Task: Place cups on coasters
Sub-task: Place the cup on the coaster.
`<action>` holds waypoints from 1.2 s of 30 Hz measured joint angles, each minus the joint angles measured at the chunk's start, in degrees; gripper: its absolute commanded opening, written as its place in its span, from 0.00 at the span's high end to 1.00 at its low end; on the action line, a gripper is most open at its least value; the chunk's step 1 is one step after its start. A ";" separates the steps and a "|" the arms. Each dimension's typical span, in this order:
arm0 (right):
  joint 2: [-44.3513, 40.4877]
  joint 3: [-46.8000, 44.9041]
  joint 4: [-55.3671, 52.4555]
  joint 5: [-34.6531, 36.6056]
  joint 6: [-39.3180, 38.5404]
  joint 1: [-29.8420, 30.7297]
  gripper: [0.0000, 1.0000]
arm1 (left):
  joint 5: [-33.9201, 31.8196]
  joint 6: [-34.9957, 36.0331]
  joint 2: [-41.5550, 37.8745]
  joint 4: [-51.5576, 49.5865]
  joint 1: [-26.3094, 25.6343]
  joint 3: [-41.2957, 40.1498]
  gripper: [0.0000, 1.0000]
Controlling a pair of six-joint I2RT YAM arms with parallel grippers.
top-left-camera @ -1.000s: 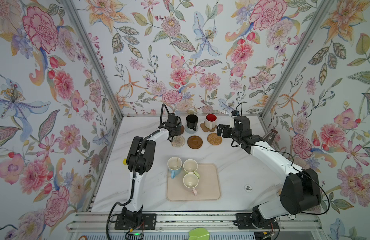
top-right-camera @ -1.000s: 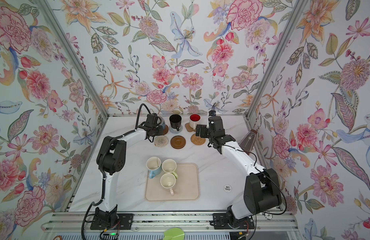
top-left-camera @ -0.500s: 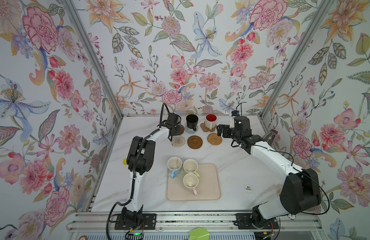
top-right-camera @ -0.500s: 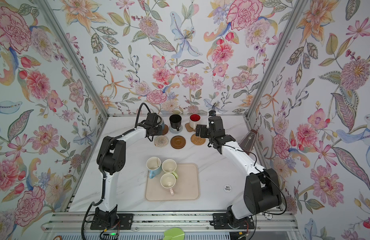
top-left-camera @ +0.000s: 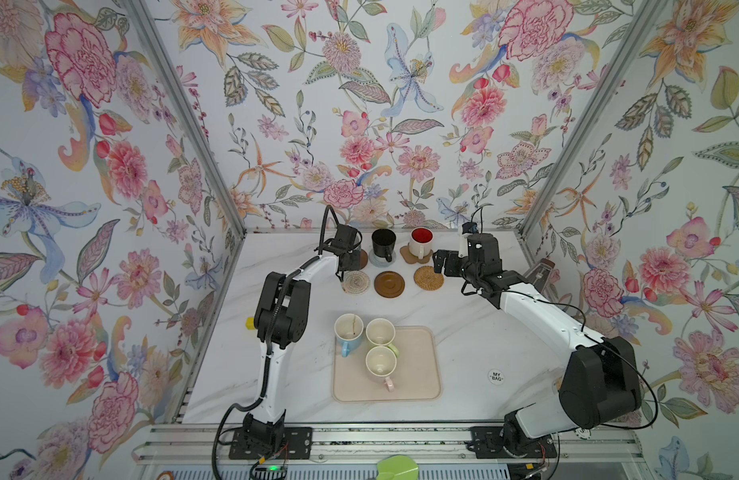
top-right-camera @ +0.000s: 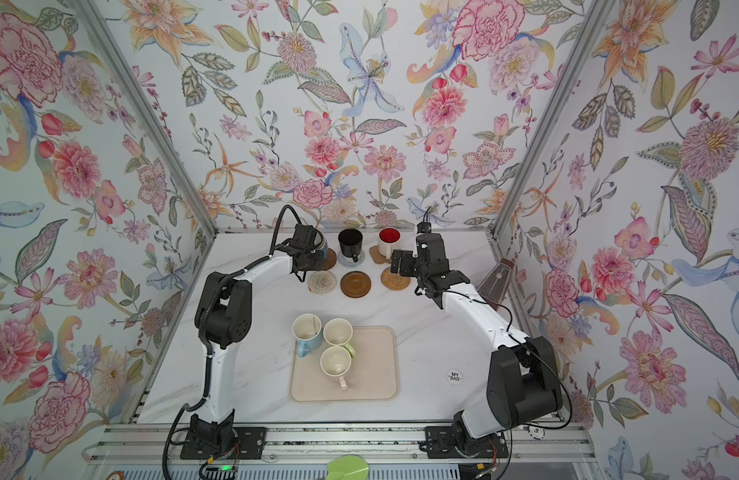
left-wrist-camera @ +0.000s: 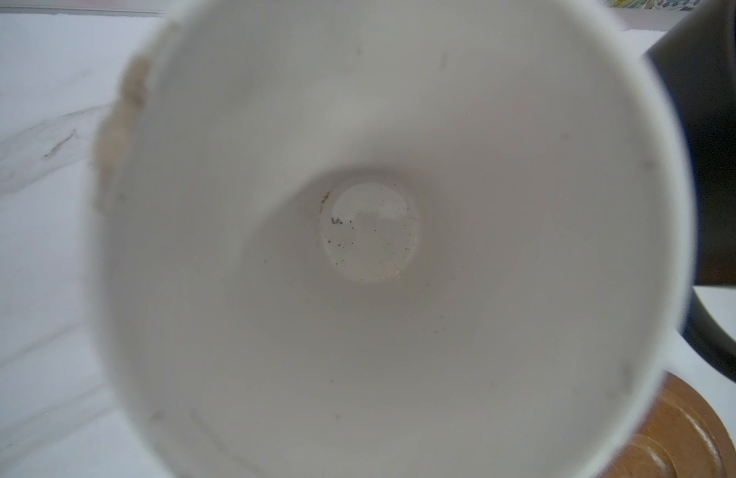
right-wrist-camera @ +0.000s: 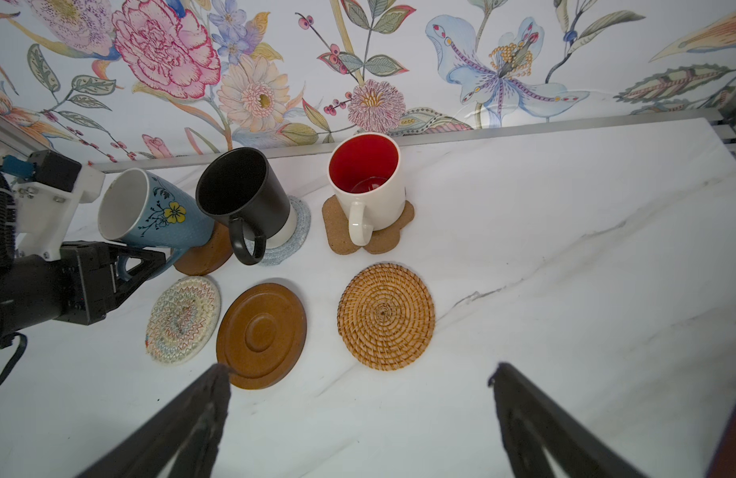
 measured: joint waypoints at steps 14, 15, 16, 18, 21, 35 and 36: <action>0.00 0.00 0.13 -0.22 0.02 0.00 0.01 | 0.02 -0.07 0.50 -0.83 0.00 1.11 0.76; 0.00 0.00 0.13 -0.26 0.02 0.00 0.01 | 0.04 -0.15 0.50 -0.83 0.00 1.18 0.75; 0.00 0.00 0.13 -0.39 0.02 0.00 0.01 | 0.02 -0.20 0.50 -0.81 0.00 1.27 0.74; 0.00 0.00 0.13 -0.46 0.02 0.00 0.01 | 0.00 -0.20 0.50 -0.74 0.00 1.38 0.73; 0.00 0.00 0.13 -0.68 0.02 0.00 0.01 | 0.02 -0.20 0.50 -0.59 0.00 1.40 0.70; 0.00 0.00 0.13 -0.85 0.22 0.00 0.01 | 0.02 -0.20 0.50 -0.59 0.00 1.40 0.56; 0.00 0.00 0.13 -0.85 0.22 0.00 0.01 | 0.02 -0.20 0.50 -0.59 0.00 1.40 0.54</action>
